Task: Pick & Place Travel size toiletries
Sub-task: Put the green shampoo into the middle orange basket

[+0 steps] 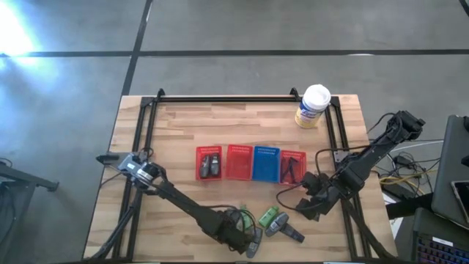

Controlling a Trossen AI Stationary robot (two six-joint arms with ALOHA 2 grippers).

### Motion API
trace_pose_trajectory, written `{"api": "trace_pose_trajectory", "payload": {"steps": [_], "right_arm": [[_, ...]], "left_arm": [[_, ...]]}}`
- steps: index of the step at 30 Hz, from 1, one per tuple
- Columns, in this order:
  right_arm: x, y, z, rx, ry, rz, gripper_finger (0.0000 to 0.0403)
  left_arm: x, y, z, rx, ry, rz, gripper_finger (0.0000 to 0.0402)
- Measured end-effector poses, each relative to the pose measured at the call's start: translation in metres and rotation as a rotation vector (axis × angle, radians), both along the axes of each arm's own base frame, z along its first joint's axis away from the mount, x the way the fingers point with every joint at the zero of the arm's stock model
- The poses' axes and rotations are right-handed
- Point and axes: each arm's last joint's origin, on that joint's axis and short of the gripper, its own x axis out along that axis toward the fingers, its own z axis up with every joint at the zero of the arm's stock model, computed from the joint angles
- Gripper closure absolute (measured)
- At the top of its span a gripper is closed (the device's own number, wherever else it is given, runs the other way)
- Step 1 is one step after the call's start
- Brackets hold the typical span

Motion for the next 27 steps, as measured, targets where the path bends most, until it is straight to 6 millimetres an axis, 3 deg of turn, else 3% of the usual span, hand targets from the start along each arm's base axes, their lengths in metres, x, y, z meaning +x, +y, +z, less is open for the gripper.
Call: {"api": "trace_pose_trajectory", "payload": {"steps": [5, 11, 21, 24, 27], "right_arm": [[-0.001, -0.001, 0.0, -0.007, 0.008, 0.0, 0.0047], [-0.001, -0.001, -0.001, -0.012, 0.014, -0.003, 0.004], [0.0, -0.002, 0.0, -0.028, -0.011, -0.042, 0.0039], [0.0, -0.003, 0.002, -0.041, -0.033, -0.058, 0.0039], [-0.001, -0.005, 0.005, -0.047, -0.066, -0.091, 0.0039]], "left_arm": [[-0.013, 0.008, -0.001, 0.077, 0.123, -0.03, 0.0186], [-0.015, 0.014, -0.001, 0.114, 0.138, -0.148, 0.0188], [-0.017, 0.021, 0.005, 0.165, 0.127, -0.22, 0.0253], [-0.018, 0.03, 0.024, 0.203, 0.073, -0.193, 0.025], [-0.02, 0.045, 0.059, 0.257, -0.04, -0.137, 0.0243]]}}
